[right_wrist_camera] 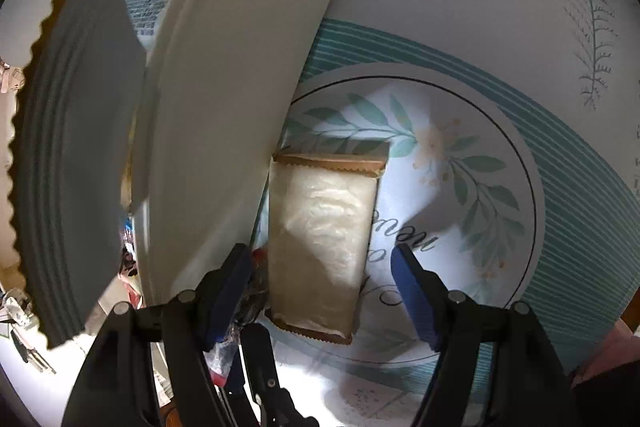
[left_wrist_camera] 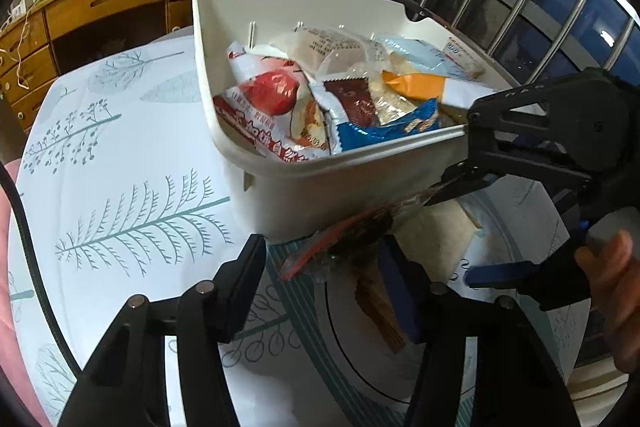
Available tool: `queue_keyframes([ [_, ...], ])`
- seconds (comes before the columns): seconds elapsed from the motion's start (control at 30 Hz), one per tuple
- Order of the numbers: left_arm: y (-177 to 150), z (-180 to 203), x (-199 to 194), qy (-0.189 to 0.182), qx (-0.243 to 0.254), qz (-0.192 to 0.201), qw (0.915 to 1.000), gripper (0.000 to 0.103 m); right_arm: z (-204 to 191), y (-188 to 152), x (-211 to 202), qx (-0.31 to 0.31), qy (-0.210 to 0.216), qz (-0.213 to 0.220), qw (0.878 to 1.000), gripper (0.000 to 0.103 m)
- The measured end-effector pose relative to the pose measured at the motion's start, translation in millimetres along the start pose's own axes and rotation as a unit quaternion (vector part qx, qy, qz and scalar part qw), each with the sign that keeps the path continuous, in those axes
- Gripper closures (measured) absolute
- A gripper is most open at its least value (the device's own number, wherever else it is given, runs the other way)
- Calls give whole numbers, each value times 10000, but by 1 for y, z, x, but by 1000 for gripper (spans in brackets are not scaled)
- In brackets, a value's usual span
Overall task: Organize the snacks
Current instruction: 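Straddle the beige cracker with the right gripper fingers while the left straddles the red-strip packet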
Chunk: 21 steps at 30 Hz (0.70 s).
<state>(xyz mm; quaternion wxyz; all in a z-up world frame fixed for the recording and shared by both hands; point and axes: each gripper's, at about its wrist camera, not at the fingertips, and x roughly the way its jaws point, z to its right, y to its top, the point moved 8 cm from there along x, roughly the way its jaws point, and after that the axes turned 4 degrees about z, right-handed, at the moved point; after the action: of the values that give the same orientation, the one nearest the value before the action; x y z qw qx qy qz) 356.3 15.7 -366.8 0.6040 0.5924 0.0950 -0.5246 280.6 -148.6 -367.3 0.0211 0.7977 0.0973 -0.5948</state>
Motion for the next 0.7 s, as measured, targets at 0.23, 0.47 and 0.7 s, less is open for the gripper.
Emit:
queue_keyframes([
  [0.23, -4, -5, 7, -55, -137, -75, 9999, 59, -5, -5, -6, 121, -236, 370, 9990, 30],
  [0.47, -7, -3, 9, -236, -199, -45, 9995, 67, -2, -13, -2, 282, 41, 358, 9990, 30],
  [0.7, -13, 7, -1, -459, -176, 64, 9988, 97, 6, -12, -2, 398, 208, 348, 9984, 30],
])
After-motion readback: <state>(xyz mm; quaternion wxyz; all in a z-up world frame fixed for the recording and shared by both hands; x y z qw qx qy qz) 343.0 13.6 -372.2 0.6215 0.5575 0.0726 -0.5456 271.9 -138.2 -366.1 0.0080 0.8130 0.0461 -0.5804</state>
